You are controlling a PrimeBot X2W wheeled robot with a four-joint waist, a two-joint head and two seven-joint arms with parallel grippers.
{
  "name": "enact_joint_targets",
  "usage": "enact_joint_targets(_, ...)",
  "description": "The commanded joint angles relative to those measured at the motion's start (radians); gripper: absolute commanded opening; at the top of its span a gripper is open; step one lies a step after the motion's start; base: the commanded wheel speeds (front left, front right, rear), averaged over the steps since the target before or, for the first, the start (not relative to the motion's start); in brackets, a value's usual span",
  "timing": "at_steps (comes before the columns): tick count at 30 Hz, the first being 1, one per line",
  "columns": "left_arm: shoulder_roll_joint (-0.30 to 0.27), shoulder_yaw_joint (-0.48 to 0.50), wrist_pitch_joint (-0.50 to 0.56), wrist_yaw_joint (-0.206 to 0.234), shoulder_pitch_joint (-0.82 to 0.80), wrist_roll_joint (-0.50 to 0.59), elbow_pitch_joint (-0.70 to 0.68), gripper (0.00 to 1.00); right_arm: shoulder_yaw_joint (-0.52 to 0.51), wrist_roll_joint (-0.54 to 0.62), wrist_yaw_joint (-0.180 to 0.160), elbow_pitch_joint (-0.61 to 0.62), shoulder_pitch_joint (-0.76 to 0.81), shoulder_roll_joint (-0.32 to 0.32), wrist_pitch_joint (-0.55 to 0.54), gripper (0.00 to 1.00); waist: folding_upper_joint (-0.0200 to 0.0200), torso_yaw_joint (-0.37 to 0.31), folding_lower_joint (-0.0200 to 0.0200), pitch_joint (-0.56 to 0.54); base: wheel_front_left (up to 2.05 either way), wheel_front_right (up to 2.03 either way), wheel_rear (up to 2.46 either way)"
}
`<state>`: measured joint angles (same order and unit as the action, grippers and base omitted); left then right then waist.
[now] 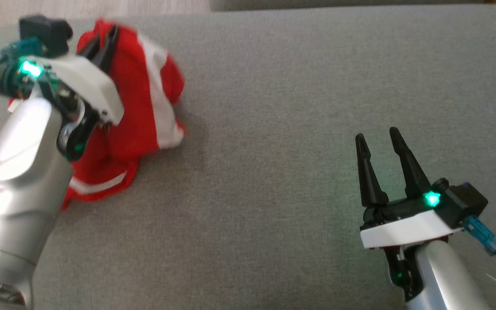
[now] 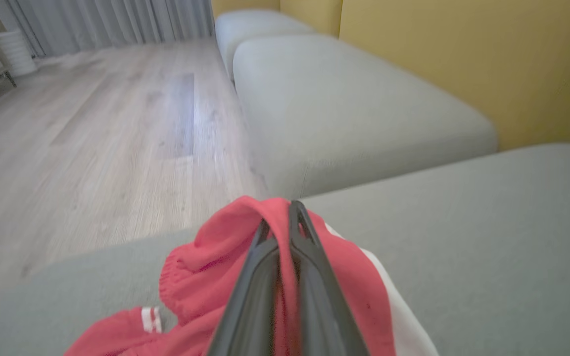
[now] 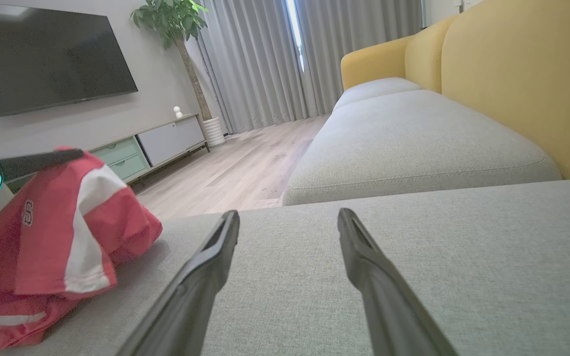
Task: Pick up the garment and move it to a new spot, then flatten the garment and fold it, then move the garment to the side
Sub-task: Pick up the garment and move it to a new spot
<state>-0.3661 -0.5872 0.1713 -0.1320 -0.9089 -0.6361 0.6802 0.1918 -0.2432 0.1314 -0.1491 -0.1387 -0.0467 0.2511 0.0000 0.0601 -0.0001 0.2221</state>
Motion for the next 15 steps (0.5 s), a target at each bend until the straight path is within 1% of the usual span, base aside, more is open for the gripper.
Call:
enact_joint_targets(1, -0.022, 0.063, -0.035, 0.012, -0.079, -0.02, -0.063, 0.0, 0.026, -0.013, -0.001, 0.024, -0.004, -0.004, 0.011, 1.0, 0.0, -0.011, 0.0001, -0.029, 0.0, 0.0, 0.0)
enact_joint_targets(4, 0.004, 0.084, -0.065, 0.028, -0.082, -0.042, -0.13, 0.0, 0.026, -0.025, -0.001, 0.021, 0.004, -0.004, 0.011, 1.0, 0.0, -0.024, 0.0001, -0.051, 0.0, 0.0, 0.0)
enact_joint_targets(8, 0.041, 0.088, -0.067, 0.053, -0.072, -0.061, -0.223, 0.0, 0.033, -0.04, -0.001, 0.022, 0.009, -0.004, 0.011, 1.0, 0.0, -0.055, 0.0001, -0.07, 0.0, 0.0, 0.0)
enact_joint_targets(12, 0.075, 0.076, -0.056, 0.09, -0.062, -0.062, -0.302, 0.0, 0.047, -0.056, -0.001, 0.029, 0.006, -0.004, 0.011, 1.0, 0.0, -0.107, 0.0001, -0.075, 0.0, 0.0, 0.0)
enact_joint_targets(15, 0.104, 0.056, -0.039, 0.116, -0.053, -0.056, -0.337, 0.0, 0.06, -0.07, -0.001, 0.036, -0.001, -0.004, 0.011, 1.0, 0.0, -0.16, 0.0001, -0.069, 0.0, 0.0, 0.0)
